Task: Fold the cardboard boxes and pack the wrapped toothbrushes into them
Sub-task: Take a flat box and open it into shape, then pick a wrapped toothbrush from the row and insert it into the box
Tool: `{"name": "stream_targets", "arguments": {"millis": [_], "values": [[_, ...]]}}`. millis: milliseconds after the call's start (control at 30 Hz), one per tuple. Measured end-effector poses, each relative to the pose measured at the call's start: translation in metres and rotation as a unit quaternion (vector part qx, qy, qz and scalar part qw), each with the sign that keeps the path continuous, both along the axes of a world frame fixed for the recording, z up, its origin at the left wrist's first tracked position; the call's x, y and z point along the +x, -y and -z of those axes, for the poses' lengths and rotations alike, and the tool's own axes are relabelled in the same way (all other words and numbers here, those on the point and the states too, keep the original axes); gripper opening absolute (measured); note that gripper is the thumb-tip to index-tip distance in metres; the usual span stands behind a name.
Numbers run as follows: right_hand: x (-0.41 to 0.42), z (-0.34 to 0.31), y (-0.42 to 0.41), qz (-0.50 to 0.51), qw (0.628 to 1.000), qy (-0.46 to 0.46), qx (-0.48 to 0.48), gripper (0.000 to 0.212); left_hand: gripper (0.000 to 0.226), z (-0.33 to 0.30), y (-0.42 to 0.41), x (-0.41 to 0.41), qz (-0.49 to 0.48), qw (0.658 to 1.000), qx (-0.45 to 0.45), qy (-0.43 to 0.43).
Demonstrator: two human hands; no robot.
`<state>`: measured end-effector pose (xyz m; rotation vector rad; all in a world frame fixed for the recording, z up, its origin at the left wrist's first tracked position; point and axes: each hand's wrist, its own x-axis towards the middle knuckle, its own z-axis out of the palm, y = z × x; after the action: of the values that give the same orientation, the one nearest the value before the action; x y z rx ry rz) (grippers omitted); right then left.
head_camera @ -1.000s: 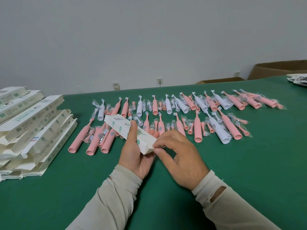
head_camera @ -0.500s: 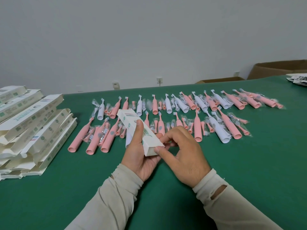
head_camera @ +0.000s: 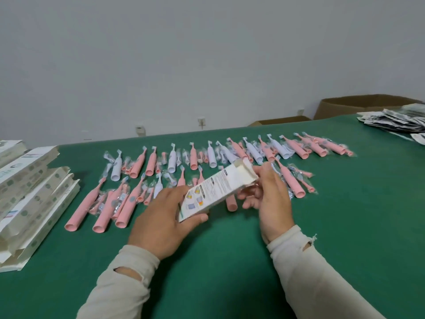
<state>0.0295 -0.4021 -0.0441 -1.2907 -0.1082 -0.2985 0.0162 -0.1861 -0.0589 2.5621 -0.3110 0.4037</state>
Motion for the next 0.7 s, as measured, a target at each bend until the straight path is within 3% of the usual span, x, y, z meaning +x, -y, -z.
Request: {"name": "stream_targets", "arguments": {"millis": [167,233,300,400,467,533,600,700], "values": [[0.006,0.004,0.019,0.058,0.997,-0.025,-0.049,0.01,0.06,0.002,-0.002,0.0,-0.018,0.999,0.023,0.013],[0.005,0.005,0.023,0.051,0.997,-0.017,-0.06,0.013,0.058,0.002,-0.002,0.001,-0.025,0.999,0.034,0.015],[0.002,0.005,0.03,0.075,0.983,0.05,-0.157,0.021,0.059,0.002,-0.001,0.003,-0.031,0.999,0.034,0.013],[-0.002,0.005,0.038,0.126,0.887,0.195,-0.4,0.019,0.062,0.002,0.0,0.003,-0.03,0.999,0.039,0.004],[-0.002,0.003,0.039,0.142,0.833,0.248,-0.475,0.013,0.061,0.003,0.0,0.003,-0.03,0.999,0.035,0.006],[-0.002,0.004,0.039,0.15,0.802,0.273,-0.51,0.012,0.058,0.004,0.001,0.002,-0.032,0.999,0.022,0.01],[-0.002,0.007,0.041,0.145,0.805,0.258,-0.515,0.015,0.057,0.004,0.0,0.001,-0.031,0.999,0.01,0.012],[-0.003,0.012,0.045,0.101,0.865,0.176,-0.459,0.028,0.061,0.002,-0.002,0.001,-0.021,1.0,0.003,0.012]]}}
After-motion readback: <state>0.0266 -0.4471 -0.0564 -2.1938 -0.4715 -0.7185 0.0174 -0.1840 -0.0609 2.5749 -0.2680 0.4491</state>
